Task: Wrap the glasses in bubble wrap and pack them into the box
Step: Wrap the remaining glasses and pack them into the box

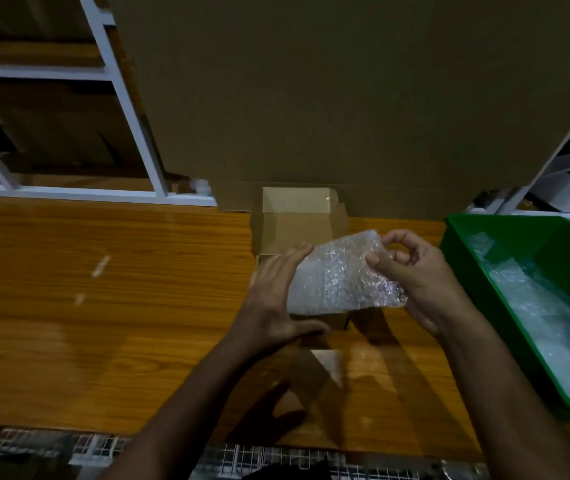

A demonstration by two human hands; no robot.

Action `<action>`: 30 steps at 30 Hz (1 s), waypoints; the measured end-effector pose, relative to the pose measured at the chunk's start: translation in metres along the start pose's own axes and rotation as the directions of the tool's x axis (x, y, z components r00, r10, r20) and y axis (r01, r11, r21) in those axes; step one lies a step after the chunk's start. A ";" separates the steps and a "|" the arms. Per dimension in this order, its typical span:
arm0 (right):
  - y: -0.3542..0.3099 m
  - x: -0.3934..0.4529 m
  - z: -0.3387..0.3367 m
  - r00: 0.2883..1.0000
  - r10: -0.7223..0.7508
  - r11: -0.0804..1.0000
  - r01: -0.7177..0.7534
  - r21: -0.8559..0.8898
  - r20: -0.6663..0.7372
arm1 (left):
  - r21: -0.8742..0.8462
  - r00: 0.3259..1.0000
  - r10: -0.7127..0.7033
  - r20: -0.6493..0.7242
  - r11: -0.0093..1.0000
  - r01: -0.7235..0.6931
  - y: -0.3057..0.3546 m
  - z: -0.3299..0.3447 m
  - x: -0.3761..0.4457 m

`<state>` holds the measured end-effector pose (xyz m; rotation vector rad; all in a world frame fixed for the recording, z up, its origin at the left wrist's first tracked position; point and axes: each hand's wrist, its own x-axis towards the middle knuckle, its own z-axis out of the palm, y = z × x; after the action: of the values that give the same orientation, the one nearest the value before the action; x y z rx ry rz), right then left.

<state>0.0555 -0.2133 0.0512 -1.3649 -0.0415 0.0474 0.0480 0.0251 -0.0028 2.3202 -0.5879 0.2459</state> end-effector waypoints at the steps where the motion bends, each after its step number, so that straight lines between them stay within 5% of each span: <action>1: -0.005 -0.001 0.001 0.999 0.039 0.999 -0.039 0.013 0.024 | -0.059 1.000 -0.031 0.002 0.998 0.031 0.005 0.000 0.004; 7: -0.023 -0.006 -0.007 0.970 0.218 0.917 -0.242 0.317 0.109 | -0.518 0.986 -0.169 -0.012 0.844 0.138 0.029 -0.016 0.002; 11: -0.014 -0.018 -0.001 0.958 0.283 0.786 -0.261 0.561 0.048 | -0.772 0.940 -0.335 0.065 0.580 0.260 0.042 -0.019 -0.010; 13: 0.000 -0.025 0.006 0.945 0.328 0.760 -0.263 0.594 -0.002 | -0.803 0.909 -0.415 0.043 0.526 0.279 0.043 -0.011 -0.017; 15: 0.017 -0.040 0.020 0.939 0.263 0.925 -0.181 0.333 -0.222 | -0.820 0.877 -0.481 -0.007 0.505 0.270 0.040 -0.002 -0.024; 16: 0.025 -0.050 0.029 0.924 0.137 0.990 -0.119 0.070 -0.357 | -0.830 0.856 -0.516 -0.029 0.490 0.268 0.038 0.000 -0.028; 18: 0.034 -0.069 0.049 0.916 -0.077 0.962 -0.035 -0.271 -0.393 | -0.836 0.823 -0.566 -0.044 0.472 0.280 0.038 0.002 -0.033; 24: 0.048 -0.074 0.072 0.957 0.276 0.943 -0.287 -0.169 -0.089 | -0.836 0.852 -0.519 0.073 0.434 0.336 0.049 0.013 -0.046; 27: 0.046 -0.075 0.073 0.951 0.308 0.949 -0.305 -0.080 0.019 | -0.829 0.840 -0.525 0.137 0.404 0.387 0.047 0.014 -0.052; 30: 0.053 -0.074 0.070 0.952 0.305 0.949 -0.306 -0.083 -0.023 | -0.826 0.822 -0.555 0.129 0.399 0.399 0.045 0.013 -0.052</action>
<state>-0.0228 -0.1379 0.0132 -1.4472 0.1788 0.3026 -0.0191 0.0054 -0.0026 1.3860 0.1165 -0.1201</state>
